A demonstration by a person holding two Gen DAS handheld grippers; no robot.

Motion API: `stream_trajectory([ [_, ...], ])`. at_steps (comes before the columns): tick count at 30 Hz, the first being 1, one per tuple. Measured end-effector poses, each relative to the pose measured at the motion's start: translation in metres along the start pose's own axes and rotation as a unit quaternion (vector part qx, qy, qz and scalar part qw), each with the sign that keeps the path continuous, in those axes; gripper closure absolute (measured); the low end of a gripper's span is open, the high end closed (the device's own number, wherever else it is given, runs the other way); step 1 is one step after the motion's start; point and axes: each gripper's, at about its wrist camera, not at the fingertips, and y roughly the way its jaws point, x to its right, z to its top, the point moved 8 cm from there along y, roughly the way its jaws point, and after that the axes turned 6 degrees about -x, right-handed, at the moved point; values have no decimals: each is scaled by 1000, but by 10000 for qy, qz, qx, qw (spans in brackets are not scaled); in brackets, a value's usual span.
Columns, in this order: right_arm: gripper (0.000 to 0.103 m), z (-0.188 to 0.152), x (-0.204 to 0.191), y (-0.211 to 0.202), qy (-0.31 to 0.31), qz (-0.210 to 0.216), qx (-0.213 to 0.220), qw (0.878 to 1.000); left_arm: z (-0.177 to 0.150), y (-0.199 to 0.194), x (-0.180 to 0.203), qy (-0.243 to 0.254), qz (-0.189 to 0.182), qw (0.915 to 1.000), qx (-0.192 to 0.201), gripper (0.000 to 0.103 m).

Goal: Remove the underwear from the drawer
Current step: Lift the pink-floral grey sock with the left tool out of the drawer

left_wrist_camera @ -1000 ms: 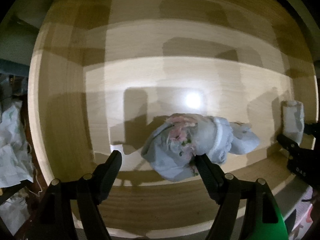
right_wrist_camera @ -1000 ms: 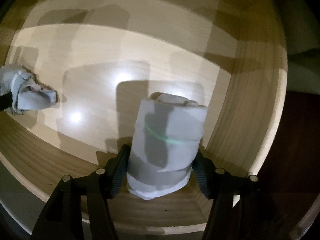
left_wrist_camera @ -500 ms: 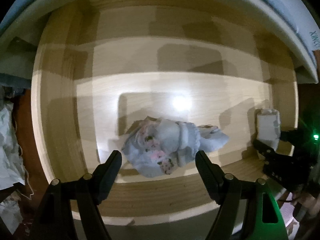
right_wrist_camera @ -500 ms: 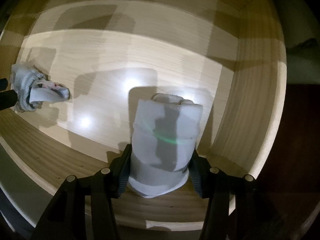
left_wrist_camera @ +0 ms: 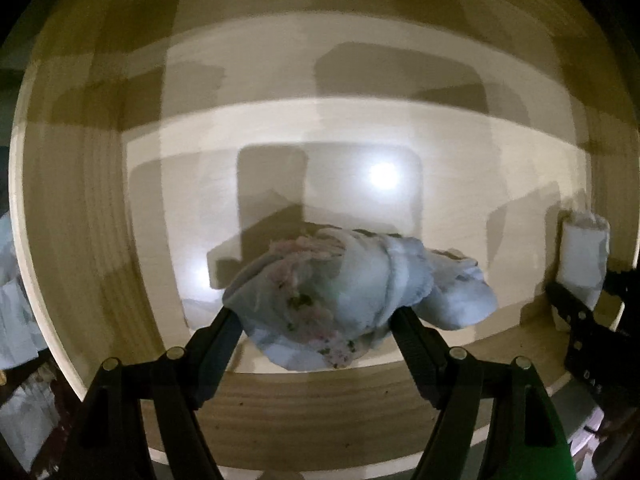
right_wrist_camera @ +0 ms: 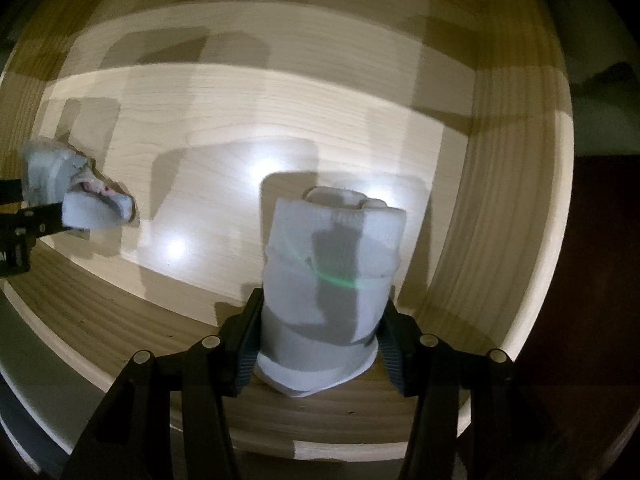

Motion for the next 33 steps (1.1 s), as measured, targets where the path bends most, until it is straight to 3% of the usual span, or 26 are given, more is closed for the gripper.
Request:
stream_trajectory([
  [3, 53, -2, -2, 1, 28, -10, 25, 10000, 1, 0, -3, -77, 19, 10000, -50, 27],
  [7, 53, -2, 0, 0, 27, -24, 43, 10000, 5, -3, 4, 31, 123, 9999, 27, 38],
  [12, 53, -5, 0, -4, 18, -34, 44, 10000, 3, -7, 14, 132, 102, 9998, 137, 66],
  [18, 53, -9, -2, -7, 21, -82, 48, 10000, -2, -8, 15, 101, 136, 9994, 300, 73],
  [27, 53, -13, -6, -7, 87, -130, 28, 9999, -14, -25, 13, 84, 140, 9986, 503, 74],
  [33, 54, -15, -9, -8, 118, -163, 49, 9998, -31, -52, 16, 150, 196, 9946, 1010, 74],
])
